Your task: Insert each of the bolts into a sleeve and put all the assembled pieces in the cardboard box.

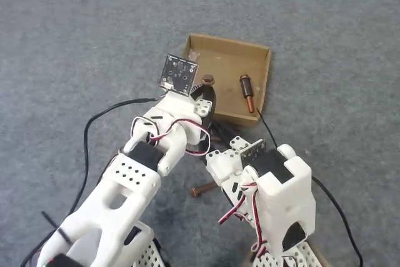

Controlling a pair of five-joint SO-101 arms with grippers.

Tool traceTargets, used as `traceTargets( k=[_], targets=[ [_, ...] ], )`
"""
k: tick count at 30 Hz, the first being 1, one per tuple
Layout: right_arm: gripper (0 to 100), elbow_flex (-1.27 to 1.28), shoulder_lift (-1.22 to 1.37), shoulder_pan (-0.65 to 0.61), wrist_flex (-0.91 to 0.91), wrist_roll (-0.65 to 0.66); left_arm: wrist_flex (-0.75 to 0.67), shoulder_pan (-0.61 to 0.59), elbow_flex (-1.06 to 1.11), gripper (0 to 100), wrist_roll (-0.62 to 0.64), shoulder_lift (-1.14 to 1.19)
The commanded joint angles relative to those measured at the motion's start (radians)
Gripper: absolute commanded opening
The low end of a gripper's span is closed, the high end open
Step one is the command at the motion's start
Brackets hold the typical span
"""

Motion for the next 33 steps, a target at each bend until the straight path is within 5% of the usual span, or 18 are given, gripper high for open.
traceTargets(
  k=[1, 33],
  targets=[
    [0.6, -0.023, -0.004, -0.008, 0.001, 0.018, 0.003, 0.009, -0.012, 1, -0.003, -0.054],
    [0.6, -0.026, -0.01, -0.005, 0.045, 0.021, -0.021, 0.051, 0.079, 1, -0.008, -0.149]
  ],
)
